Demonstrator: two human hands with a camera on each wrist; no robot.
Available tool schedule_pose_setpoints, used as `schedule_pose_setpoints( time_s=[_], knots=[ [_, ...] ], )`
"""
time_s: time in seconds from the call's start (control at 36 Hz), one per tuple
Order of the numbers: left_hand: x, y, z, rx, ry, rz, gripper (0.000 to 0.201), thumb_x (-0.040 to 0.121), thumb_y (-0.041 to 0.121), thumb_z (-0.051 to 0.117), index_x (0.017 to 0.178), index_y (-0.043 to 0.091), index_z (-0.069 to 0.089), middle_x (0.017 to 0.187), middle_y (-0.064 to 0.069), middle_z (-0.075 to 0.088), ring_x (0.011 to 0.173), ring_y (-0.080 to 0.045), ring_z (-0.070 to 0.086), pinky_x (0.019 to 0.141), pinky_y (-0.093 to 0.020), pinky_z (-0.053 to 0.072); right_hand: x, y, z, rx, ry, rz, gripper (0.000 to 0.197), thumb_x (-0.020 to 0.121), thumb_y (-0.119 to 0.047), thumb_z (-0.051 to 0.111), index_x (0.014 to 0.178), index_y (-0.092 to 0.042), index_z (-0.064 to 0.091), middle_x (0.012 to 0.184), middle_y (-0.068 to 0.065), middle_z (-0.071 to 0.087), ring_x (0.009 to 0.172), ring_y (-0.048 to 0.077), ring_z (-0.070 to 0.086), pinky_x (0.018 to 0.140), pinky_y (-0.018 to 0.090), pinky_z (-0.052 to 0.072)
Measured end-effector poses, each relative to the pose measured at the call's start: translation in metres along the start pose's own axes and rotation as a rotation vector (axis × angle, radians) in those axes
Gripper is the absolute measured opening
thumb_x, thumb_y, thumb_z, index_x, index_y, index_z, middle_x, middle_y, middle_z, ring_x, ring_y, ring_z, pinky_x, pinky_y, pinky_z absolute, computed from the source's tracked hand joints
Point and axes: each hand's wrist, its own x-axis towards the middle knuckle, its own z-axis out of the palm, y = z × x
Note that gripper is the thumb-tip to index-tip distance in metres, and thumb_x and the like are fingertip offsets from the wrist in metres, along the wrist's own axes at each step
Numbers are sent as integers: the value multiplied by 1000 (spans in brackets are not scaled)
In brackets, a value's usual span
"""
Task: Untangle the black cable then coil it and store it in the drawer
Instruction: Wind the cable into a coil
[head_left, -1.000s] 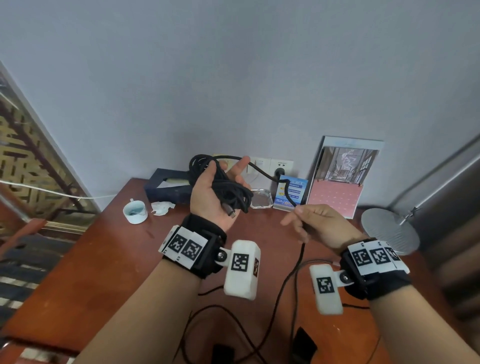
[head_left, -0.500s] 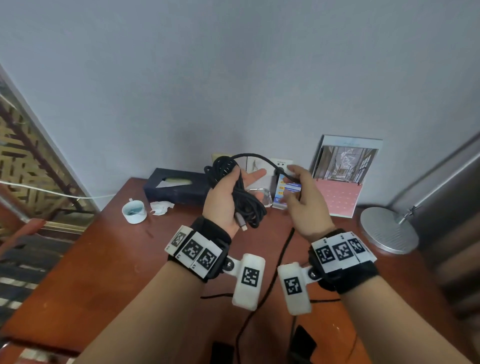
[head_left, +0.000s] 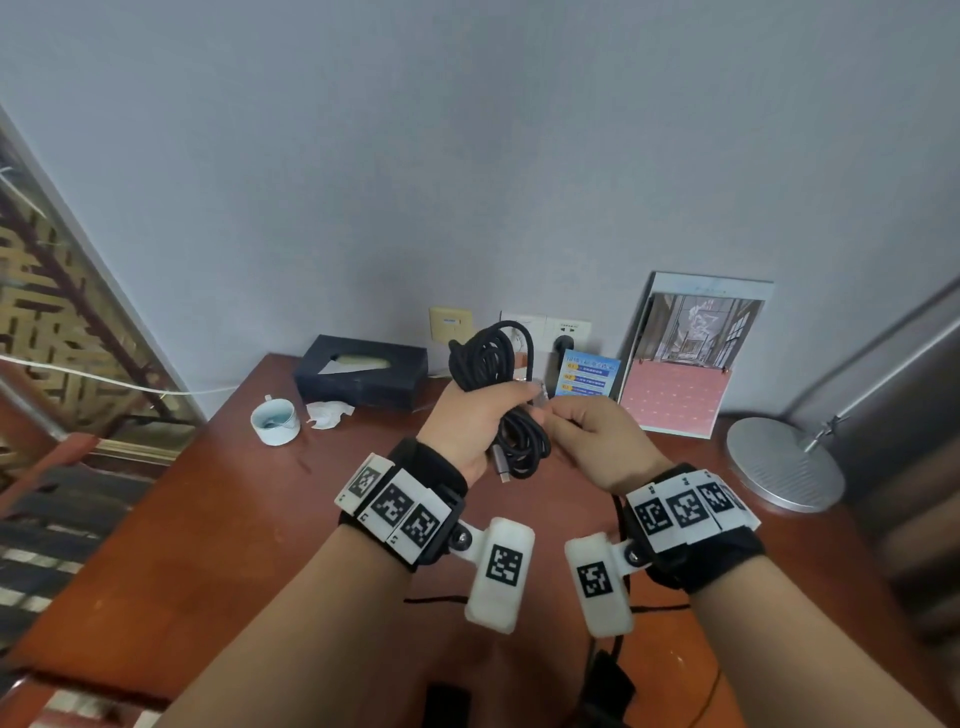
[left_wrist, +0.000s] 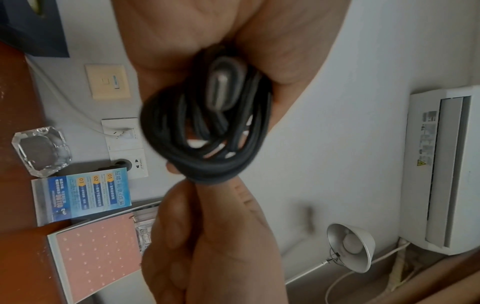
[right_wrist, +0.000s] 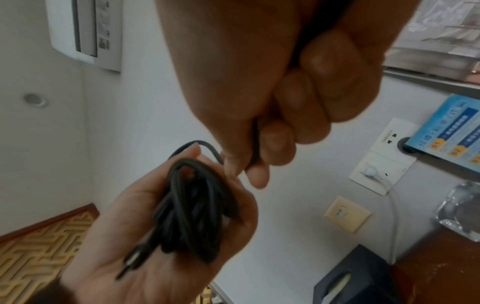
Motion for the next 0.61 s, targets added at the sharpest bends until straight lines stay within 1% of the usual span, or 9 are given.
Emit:
schedule_pose_setpoints(
  time_s=[0.08,0.14,0.22,0.33,0.39,0.44,0.53,0.58,0.61],
  knots=[
    [0,-2,1,22,-17,-14,22,86,3,65,105,12,72,61,-6,66,56,-20,61,85,-55,50,-2,-3,-3,-44,-38,-13,39,95,-30,52,58,-20,52,44,-11,43,43,3,37,48,17,31],
    [0,-2,1,28,1,-15,13,87,6,67,98,11,73,61,-1,66,56,-15,61,77,-46,53,-3,-2,-7,-67,-79,-5,33,96,-22,52,64,-15,60,44,-13,46,43,2,38,49,18,31],
    [3,-4,1,41,36,5,7,85,10,71,82,16,74,72,0,68,73,-18,63,74,-36,50,-5,-2,-6,-36,-153,15,24,96,-12,50,86,-3,69,44,-14,47,43,0,42,49,13,32],
    [2,-3,5,-92,-11,-26,4,87,6,66,85,4,68,75,-6,73,75,-16,72,63,-25,56,-6,-2,-1,55,-173,17,30,97,-9,47,74,5,62,47,-6,47,43,5,39,50,19,34],
    [1,1,6,-176,-36,-30,10,92,9,59,83,5,61,64,-4,70,73,-18,72,65,-29,58,-7,-2,-1,131,-189,9,36,99,-13,45,70,1,59,47,0,46,41,5,37,47,14,32],
    [-1,5,4,-225,-26,-5,14,95,11,55,82,9,58,52,1,61,64,-17,70,62,-30,58,-9,-4,-1,225,-206,1,38,100,-16,42,69,-17,64,48,4,44,38,4,33,43,11,30],
    [1,8,1,-322,16,25,14,95,12,54,96,14,67,51,3,46,49,-12,56,57,-27,55,-11,-7,3,318,-204,-10,49,101,-18,38,66,-38,65,50,7,41,35,3,31,40,10,29],
    [5,7,-2,-381,84,6,16,94,16,56,101,18,70,52,4,42,46,-9,46,54,-24,49,-10,-7,9,346,-173,3,41,101,-15,37,79,-35,65,49,6,39,34,3,31,38,11,28],
    [8,7,-3,-399,116,-5,15,94,17,57,102,18,70,52,4,42,45,-8,45,53,-24,48,-8,-5,11,358,-139,31,30,101,-13,38,87,-26,61,47,5,38,33,4,30,36,13,27]
  ],
)
